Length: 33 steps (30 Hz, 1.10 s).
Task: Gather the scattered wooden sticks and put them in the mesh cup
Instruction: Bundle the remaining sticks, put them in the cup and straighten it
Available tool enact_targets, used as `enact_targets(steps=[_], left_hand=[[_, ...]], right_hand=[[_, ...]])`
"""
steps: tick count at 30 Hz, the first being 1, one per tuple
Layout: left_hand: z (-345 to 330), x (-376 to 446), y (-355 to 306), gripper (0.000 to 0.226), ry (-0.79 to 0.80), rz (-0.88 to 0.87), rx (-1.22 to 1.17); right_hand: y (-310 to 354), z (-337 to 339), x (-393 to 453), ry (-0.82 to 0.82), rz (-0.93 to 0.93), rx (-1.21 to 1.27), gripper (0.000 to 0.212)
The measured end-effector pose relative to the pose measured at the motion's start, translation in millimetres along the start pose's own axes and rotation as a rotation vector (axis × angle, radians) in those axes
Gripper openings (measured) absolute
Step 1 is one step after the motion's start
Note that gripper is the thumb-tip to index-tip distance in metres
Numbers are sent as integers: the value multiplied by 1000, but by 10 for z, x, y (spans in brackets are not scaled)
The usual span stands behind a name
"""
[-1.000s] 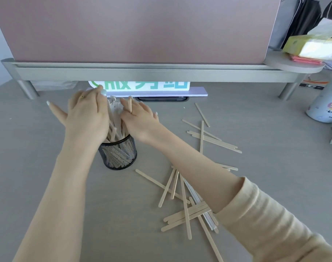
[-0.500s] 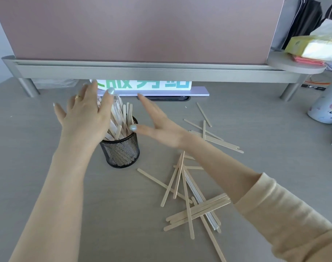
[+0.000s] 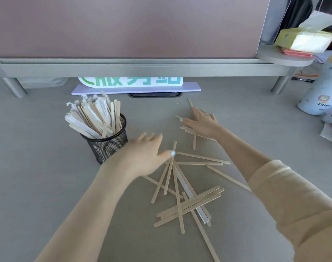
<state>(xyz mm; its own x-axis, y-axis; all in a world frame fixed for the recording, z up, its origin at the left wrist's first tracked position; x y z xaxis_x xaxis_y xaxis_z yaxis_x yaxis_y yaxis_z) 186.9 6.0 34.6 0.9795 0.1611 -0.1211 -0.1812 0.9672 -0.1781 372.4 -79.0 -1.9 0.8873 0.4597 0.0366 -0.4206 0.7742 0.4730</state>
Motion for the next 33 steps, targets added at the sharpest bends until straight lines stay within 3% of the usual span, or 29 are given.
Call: enact_targets(steps=[4, 9, 13, 19, 24, 27, 30, 33], left_hand=[[-432, 0, -52, 93, 172, -14, 13], [-603, -87, -276, 101, 187, -159, 6], [-623, -136, -446, 86, 68, -310, -51], [-414, -276, -521, 51, -100, -402, -284], [-447, -360, -557, 48, -108, -434, -341], [-378, -395, -556, 45, -124, -441, -353], [-367, -453, -431, 78, -128, -435, -226], [-459, -559, -256, 99, -167, -423, -12]], right_hand=[[72, -69, -146, 65, 125, -72, 54], [141, -82, -427, 36, 271, -78, 49], [293, -157, -708, 79, 370, -25, 49], [413, -200, -849, 185, 331, 337, 49], [733, -326, -843, 332, 343, 502, 41], [803, -141, -548, 159, 395, 415, 39], [634, -18, -105, -18, 382, 142, 45], [288, -148, 205, 57, 257, -222, 47]])
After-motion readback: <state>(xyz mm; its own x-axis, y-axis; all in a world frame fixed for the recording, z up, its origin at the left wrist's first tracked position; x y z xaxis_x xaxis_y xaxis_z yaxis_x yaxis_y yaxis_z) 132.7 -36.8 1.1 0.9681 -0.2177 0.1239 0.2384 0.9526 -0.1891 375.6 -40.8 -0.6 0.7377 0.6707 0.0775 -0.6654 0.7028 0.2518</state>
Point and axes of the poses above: each hand's wrist, its own x-axis towards the middle knuckle, its own z-axis out of the back of the hand, y = z × x, the point moved 10 cm from there along x, towards the middle knuckle, and after that the axes turned 7 degrees about -y, right-handed, at the moved point
